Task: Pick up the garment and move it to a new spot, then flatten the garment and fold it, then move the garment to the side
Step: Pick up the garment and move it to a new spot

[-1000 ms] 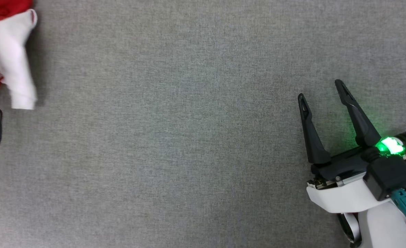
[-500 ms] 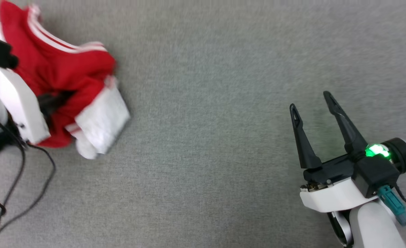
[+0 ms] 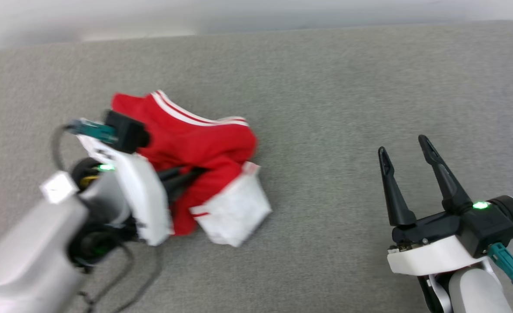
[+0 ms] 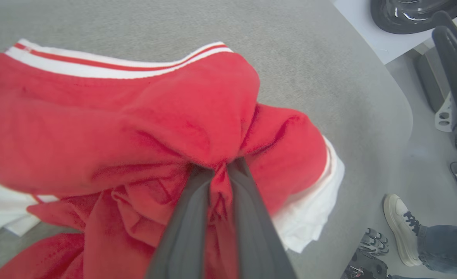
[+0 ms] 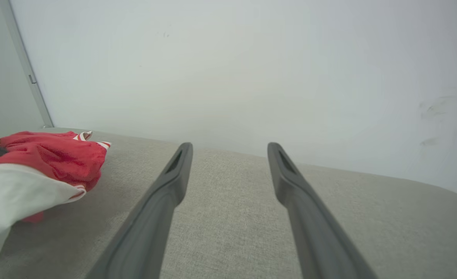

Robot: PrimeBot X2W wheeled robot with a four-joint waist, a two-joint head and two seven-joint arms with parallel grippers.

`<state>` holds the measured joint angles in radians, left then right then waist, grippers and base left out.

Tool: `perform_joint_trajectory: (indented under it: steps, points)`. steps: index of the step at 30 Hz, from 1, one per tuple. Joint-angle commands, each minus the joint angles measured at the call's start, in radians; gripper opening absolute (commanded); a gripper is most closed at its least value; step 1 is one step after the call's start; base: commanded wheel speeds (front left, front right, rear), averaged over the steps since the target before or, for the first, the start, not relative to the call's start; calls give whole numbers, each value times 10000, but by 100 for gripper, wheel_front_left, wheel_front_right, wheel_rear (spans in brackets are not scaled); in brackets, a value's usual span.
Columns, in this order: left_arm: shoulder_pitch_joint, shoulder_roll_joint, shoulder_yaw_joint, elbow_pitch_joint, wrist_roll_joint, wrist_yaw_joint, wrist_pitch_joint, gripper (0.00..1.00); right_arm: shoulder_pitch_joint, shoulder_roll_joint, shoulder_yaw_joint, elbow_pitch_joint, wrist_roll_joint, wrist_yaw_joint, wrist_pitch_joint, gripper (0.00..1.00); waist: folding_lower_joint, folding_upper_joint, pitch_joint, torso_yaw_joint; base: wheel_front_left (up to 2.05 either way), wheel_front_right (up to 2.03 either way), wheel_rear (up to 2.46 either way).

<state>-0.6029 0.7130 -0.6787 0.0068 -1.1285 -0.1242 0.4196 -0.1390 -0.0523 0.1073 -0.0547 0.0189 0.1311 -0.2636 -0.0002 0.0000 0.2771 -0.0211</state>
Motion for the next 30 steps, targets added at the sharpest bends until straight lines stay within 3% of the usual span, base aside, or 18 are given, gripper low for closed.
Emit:
perform_joint_trajectory:
  steps: [1, 12, 20, 21, 22, 26, 30]
  points:
    - [-142, -311, -133, 17, 163, 50, -126, 0, 91, 36, -62, 22, 41, -5, -17, 100, 2, 0, -231, -251, 0, 0, 0]
    - [-1180, -3408, -1058, 1789, 1383, 901, -1187, 0, -204, 36, -411, -132, 337, -7, -17, 100, 2, 0, 13, -1420, 0, 0, 0]
    - [-2473, -4929, -1418, 4185, 2417, 1164, -2179, 0, -352, 32, -340, -145, 665, -7, -17, 100, 2, 0, 417, -2338, 0, 0, 0]
    - [-2578, -5056, -1481, 4484, 2519, 1094, -2306, 73, -371, 34, -335, -132, 711, -7, -17, 100, 2, 0, 433, -2416, 0, 0, 0]
    - [-2647, -5177, -1521, 4757, 2570, 1057, -2436, 100, -384, 36, -320, -127, 721, -7, -17, 100, 2, 0, 444, -2474, 0, 0, 0]
    - [-2886, -5575, -1552, 5643, 2784, 800, -3272, 100, -371, 34, -313, -92, 770, -5, -17, 100, 2, 0, 369, -2547, 0, 0, 0]
    - [-2995, -5610, -1509, 6145, 3007, 542, -4228, 100, -278, 34, -395, -60, 660, -5, -17, 100, 2, 0, 104, -2288, 0, 0, 0]
